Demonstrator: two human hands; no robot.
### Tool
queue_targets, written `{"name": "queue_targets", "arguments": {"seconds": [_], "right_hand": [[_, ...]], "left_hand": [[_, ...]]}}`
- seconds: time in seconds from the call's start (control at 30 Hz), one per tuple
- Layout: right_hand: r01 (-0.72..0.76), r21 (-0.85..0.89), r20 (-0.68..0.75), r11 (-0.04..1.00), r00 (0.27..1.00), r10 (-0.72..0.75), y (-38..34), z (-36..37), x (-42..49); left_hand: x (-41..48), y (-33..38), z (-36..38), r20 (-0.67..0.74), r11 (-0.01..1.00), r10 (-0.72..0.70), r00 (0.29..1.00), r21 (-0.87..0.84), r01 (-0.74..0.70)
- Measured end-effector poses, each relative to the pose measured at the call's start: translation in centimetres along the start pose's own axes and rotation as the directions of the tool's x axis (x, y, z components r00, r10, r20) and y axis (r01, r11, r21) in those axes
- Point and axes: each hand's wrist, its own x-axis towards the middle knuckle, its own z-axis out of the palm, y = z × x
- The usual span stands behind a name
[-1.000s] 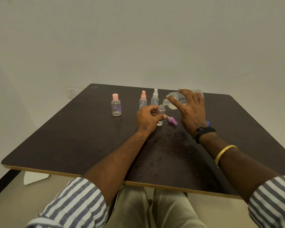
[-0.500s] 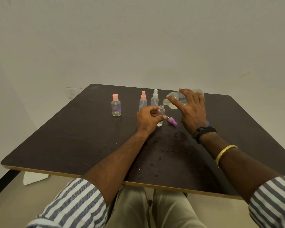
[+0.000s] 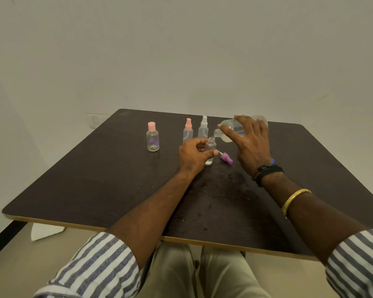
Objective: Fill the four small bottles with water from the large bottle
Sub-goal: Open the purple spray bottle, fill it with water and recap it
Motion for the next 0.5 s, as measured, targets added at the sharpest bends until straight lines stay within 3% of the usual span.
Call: {"name": "queue_targets", "arguments": {"seconds": [0.5], "right_hand": [[0.002,-0.007,0.019,1.000,1.000,-0.001,-0.16,-0.34,0.16]], "left_hand": [[-0.17,-0.17,-0.19,0.001,1.000,0.005,1.000,-0.002,-0.005]]}}
